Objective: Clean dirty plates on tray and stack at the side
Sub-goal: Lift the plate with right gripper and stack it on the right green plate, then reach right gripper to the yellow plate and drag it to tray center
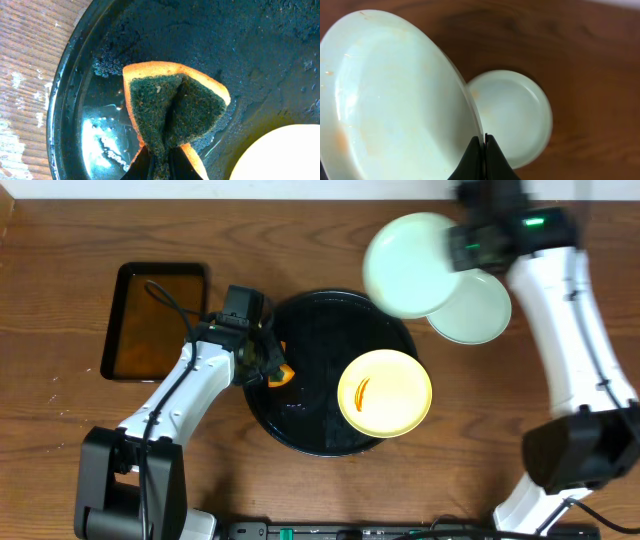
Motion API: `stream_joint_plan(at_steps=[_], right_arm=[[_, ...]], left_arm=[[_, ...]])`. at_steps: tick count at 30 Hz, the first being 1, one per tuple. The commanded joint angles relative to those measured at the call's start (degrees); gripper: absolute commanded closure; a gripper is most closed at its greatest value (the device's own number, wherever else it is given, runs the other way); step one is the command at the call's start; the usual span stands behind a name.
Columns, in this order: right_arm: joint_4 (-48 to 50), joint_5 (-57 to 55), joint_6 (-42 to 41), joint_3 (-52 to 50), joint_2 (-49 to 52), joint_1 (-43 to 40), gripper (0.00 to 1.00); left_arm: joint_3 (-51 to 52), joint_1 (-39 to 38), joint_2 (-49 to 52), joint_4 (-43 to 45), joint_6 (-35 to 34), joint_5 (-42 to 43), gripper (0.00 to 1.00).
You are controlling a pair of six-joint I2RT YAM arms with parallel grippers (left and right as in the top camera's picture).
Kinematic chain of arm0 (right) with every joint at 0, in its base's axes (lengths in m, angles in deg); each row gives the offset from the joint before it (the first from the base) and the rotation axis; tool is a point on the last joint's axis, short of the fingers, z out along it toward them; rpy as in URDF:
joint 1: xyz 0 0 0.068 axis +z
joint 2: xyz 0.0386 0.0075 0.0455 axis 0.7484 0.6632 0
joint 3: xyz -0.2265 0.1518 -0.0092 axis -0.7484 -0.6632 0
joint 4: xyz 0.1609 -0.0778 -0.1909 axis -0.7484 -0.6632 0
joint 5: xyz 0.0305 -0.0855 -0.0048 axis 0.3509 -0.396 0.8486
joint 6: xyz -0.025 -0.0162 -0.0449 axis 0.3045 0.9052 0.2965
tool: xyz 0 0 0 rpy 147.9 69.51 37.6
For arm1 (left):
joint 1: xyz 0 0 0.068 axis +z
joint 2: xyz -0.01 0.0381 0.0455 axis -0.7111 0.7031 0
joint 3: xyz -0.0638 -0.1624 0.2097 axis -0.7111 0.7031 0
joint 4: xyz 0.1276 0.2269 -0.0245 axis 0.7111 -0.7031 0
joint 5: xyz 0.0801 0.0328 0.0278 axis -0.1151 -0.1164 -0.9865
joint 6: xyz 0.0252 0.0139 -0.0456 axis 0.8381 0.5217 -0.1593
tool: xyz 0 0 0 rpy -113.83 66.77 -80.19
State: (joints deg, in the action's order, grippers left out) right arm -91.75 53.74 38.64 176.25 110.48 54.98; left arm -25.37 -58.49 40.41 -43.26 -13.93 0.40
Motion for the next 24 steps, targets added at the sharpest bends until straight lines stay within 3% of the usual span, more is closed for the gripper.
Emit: stream_joint_plan(at_steps=[1, 11, 13, 14, 15, 17, 21, 24], right_arm=[[0.39, 9.40, -4.59, -3.23, -0.33, -8.37, 0.99], [16.96, 9.75, -9.25, -21.97, -0.11, -17.44, 0.99], [19.28, 9.77, -9.29, -23.56, -0.11, -17.33, 0.85], [19.85, 9.79, -9.31, -23.98, -0.11, -17.11, 0.61], [19.85, 9.77, -9.31, -23.98, -0.11, -16.96, 0.49], [19.63, 9.79, -9.55, -23.96, -0.11, -16.76, 0.35], [16.68, 14.12, -9.90, -23.82, -0.28, -16.09, 0.32], [8.24, 27.26, -9.88, -22.95, -1.20, -14.49, 0.34]], left_arm=[[-0.72, 0.20, 0.22, 0.04, 0.09, 0.46, 0.92], [-0.72, 0.20, 0.22, 0.57, 0.11, 0.46, 0.92], [-0.72, 0.20, 0.22, 0.46, 0.11, 0.46, 0.92], [-0.72, 0.20, 0.22, 0.46, 0.11, 0.46, 0.92], [-0.72, 0.20, 0.22, 0.48, 0.11, 0.46, 0.92], [-0.72, 0.20, 0.22, 0.48, 0.09, 0.46, 0.92], [-0.72, 0.20, 0.22, 0.42, 0.11, 0.46, 0.92], [-0.72, 0.20, 0.22, 0.44, 0.11, 0.46, 0.92]])
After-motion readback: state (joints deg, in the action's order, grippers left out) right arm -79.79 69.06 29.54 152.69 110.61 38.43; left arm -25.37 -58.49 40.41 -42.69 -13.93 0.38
